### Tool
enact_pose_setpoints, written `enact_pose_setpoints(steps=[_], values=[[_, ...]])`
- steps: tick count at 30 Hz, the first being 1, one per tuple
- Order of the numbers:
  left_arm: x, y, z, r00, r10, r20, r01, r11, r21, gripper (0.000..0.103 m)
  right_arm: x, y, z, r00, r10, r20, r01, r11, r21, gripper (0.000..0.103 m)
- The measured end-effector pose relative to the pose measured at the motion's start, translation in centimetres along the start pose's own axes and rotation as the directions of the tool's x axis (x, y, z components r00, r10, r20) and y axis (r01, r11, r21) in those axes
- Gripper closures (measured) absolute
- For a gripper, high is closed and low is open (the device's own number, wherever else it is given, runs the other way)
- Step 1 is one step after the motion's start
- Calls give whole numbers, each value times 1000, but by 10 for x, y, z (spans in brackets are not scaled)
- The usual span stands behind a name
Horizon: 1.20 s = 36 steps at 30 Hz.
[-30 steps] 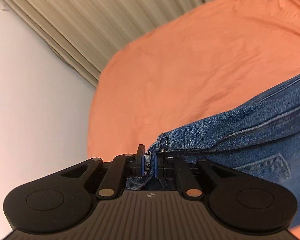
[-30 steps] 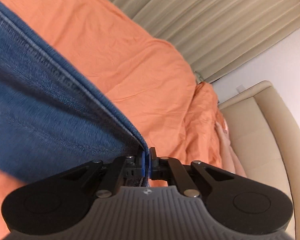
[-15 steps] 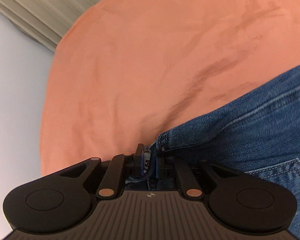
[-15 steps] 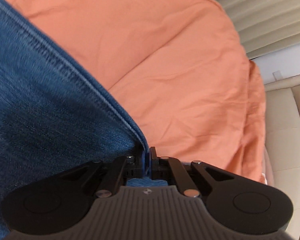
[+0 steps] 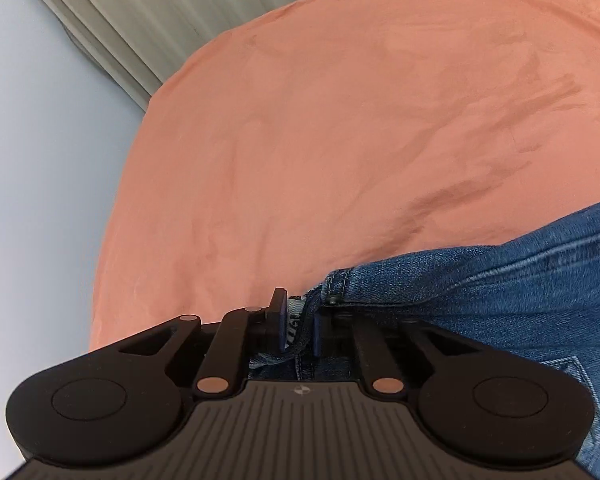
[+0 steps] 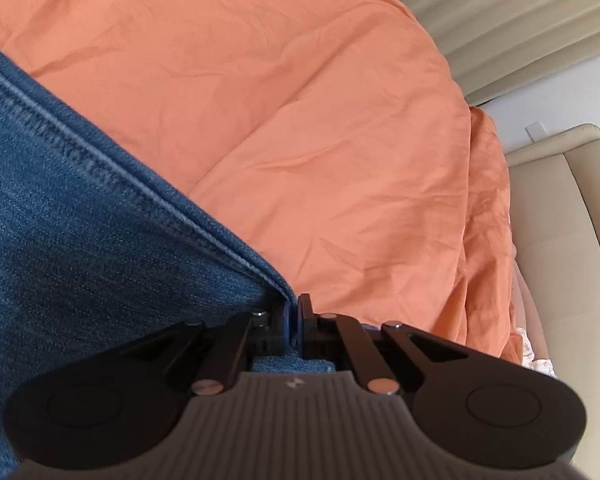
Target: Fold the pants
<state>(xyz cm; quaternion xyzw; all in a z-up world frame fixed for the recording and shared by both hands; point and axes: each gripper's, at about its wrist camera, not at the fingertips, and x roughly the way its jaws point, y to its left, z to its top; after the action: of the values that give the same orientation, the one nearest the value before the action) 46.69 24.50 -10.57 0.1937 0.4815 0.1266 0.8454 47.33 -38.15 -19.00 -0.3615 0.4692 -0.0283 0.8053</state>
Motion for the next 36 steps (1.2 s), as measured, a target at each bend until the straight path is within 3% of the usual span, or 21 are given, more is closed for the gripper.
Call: enact_pose_setpoints(steps=[2, 3, 5, 7, 10, 14, 16, 17, 18, 21, 22, 24, 26, 29, 33, 36], values=[[4, -5, -4, 1000, 10, -21, -10, 1000, 19, 79, 1, 2, 0, 1000, -13, -7, 13, 1000, 1, 103], [1, -7, -7, 1000, 18, -25, -18, 999, 29, 73, 2, 3, -1, 1000, -15, -11, 15, 1000, 5, 103], [-3, -6, -5, 999, 11, -32, -9, 999, 50, 72, 0, -1, -2, 1000, -20, -8, 20, 1000, 20, 87], [-9, 3, -6, 999, -21, -41, 23, 999, 42, 71, -3, -6, -3, 999, -37, 0, 37, 999, 37, 59], [-14, 20, 2, 990, -126, -62, 126, 992, -8, 55, -15, -19, -3, 999, -11, 29, 8, 995, 102, 47], [-36, 35, 0, 980, -193, -44, 191, 981, -33, 44, -54, -23, 0, 990, 82, 112, -104, 974, 200, 45], [-49, 40, -4, 978, -208, -1, 208, 978, -33, 21, -80, -13, 5, 973, 154, 171, -190, 957, 219, 47], [-56, 43, -6, 979, -205, 16, 206, 977, -46, 4, -93, -4, 10, 961, 194, 196, -236, 946, 221, 48], [-60, 47, -8, 978, -206, 33, 207, 977, -57, 3, -104, 6, 16, 948, 234, 217, -281, 935, 218, 48], [-80, 58, -13, 977, -208, 45, 211, 974, -82, 4, -139, 45, 35, 893, 361, 270, -414, 893, 176, 49], [-85, 62, -17, 977, -211, 44, 214, 973, -88, 7, -152, 60, 42, 870, 403, 285, -457, 876, 155, 55], [-84, 72, -25, 976, -217, 30, 218, 971, -95, 14, -174, 91, 57, 818, 494, 296, -542, 833, 107, 65], [-87, 82, -39, 979, -204, 12, 204, 972, -113, 32, -190, 120, 72, 770, 567, 293, -612, 785, 90, 71], [-83, 99, -60, 977, -212, -8, 208, 966, -150, 36, -203, 163, 96, 709, 643, 290, -688, 720, 89, 72], [-72, 114, -95, 973, -228, -35, 220, 962, -161, 56, -202, 208, 129, 666, 687, 291, -736, 668, 110, 73], [-50, 123, -111, 970, -237, -50, 223, 956, -191, 57, -191, 230, 156, 673, 679, 293, -733, 664, 149, 73]])
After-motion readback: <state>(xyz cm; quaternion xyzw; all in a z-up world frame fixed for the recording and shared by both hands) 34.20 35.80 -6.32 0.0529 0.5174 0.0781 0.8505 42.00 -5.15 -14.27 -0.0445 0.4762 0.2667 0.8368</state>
